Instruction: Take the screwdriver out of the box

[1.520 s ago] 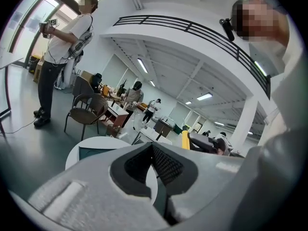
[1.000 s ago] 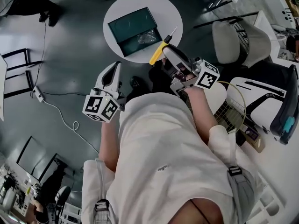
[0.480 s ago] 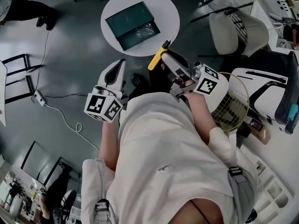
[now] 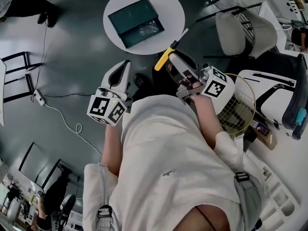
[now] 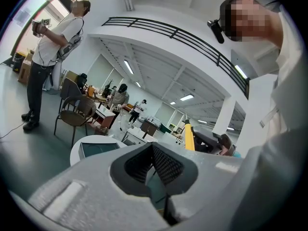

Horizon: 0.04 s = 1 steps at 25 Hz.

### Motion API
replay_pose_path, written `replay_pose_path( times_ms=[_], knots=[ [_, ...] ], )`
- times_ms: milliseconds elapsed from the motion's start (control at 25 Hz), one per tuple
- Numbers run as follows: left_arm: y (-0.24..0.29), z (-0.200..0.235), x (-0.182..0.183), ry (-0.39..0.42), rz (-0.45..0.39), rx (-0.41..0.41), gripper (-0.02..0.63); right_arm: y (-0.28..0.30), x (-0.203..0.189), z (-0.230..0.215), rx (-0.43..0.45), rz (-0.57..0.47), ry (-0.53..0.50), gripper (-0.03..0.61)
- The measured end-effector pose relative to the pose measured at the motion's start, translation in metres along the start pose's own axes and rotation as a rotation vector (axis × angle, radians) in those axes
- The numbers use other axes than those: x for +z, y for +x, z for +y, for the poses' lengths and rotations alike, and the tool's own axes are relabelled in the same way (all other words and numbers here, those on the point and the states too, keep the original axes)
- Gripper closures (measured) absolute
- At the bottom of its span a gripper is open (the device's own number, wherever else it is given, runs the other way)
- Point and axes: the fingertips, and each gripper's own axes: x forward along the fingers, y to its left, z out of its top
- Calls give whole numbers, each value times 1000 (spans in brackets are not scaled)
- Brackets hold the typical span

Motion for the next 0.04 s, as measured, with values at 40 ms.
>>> replay_pose_path(
  times_ms=[40],
  knots=[
    [1,2,-2,-2,1,1,604,0,0,-3,-3,0,-1,509]
  ],
)
